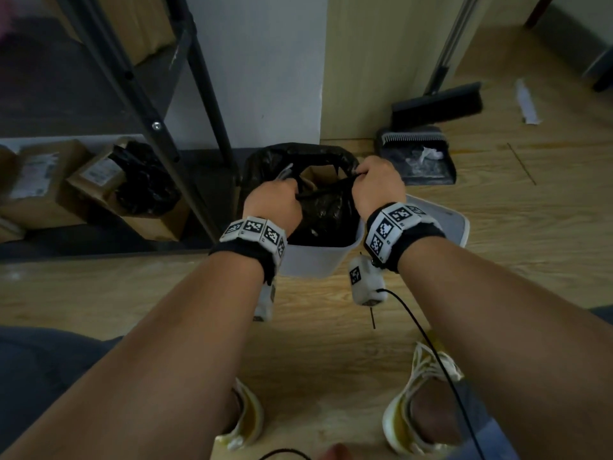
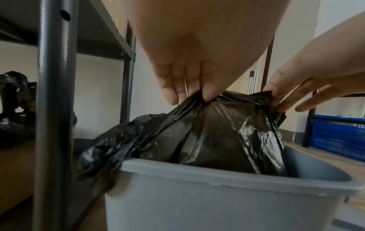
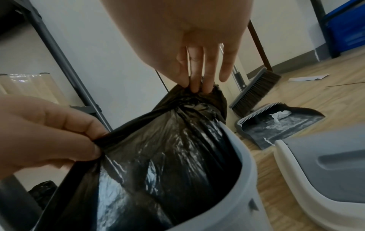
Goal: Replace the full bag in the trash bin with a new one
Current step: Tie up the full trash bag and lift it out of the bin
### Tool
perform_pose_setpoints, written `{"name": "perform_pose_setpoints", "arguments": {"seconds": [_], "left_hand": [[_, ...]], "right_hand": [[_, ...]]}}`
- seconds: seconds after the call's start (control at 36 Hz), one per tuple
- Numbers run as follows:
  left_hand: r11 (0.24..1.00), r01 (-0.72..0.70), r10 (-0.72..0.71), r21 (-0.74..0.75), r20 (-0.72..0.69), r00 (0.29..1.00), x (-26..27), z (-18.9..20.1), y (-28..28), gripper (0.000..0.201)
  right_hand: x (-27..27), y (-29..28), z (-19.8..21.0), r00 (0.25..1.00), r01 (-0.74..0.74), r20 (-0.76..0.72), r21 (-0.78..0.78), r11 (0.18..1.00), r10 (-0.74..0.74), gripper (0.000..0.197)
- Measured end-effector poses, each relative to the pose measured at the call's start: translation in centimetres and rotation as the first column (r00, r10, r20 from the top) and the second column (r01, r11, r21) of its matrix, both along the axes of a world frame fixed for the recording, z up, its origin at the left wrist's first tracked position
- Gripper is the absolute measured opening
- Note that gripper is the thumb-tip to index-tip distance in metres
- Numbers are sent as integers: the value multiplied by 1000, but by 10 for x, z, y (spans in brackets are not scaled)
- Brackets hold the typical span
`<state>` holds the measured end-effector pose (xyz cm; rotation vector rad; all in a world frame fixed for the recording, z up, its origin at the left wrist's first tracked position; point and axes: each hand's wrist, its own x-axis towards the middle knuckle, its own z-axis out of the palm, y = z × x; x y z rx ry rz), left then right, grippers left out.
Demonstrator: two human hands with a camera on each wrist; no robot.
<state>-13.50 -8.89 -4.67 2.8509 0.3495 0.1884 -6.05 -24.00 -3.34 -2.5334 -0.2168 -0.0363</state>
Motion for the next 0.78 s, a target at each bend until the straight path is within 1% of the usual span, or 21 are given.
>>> {"name": "perform_pose_setpoints", "arguments": {"seconds": [0.11, 0.17, 0.25, 0.33, 0.42, 0.47, 0.53, 0.56, 0.58, 0.61, 0.64, 0.69, 0.75, 0.78], "left_hand": [[1000, -1, 2, -14, 29, 1000, 14, -1, 4, 31], [999, -15, 14, 28, 29, 999, 23, -1, 8, 31], [997, -28, 28, 70, 6, 1000, 37, 0, 17, 29], [996, -37, 42, 78, -66, 997, 53, 2, 25, 34], [995, -54, 68, 81, -181, 981, 72, 5, 33, 38], [996, -59, 74, 71, -239, 968, 85, 3, 37, 39], [996, -43, 63, 77, -277, 959, 97, -1, 41, 40], [996, -35, 57, 81, -294, 954, 102, -4, 42, 43], [996, -29, 54, 84, -312, 949, 107, -6, 44, 46], [996, -26, 54, 88, -330, 942, 113, -8, 46, 50], [995, -24, 56, 93, -351, 935, 118, -10, 48, 55], [995, -30, 65, 97, -390, 919, 126, -14, 50, 64], [995, -25, 64, 98, -416, 907, 132, -21, 52, 65], [995, -17, 59, 101, -423, 904, 134, -25, 53, 62]], "right_hand": [[11, 5, -7, 998, 69, -14, 44, 997, -68, 28], [18, 6, -10, 994, 109, -28, 57, 992, -108, 30], [30, 6, -11, 988, 129, -87, 23, 991, -126, 36], [44, 8, -9, 966, 177, -194, 8, 984, -172, 40], [61, 12, -3, 924, 225, -317, 0, 974, -214, 42], [73, 14, 1, 883, 199, -429, -24, 980, -190, 39], [83, 16, 1, 870, 147, -470, -33, 989, -146, 33], [86, 20, 2, 847, 134, -513, -41, 990, -136, 29], [89, 24, 5, 819, 109, -557, -84, 990, -138, 30], [93, 27, 2, 810, 71, -567, -161, 984, -151, 35], [96, 28, 1, 827, 1, -549, -220, 976, -125, 36], [102, 33, 5, 825, -46, -556, -236, 971, -96, 32], [110, 36, -2, 793, -32, -596, -250, 968, -128, 29], [110, 39, -4, 771, 11, -616, -242, 970, -163, 29]]}}
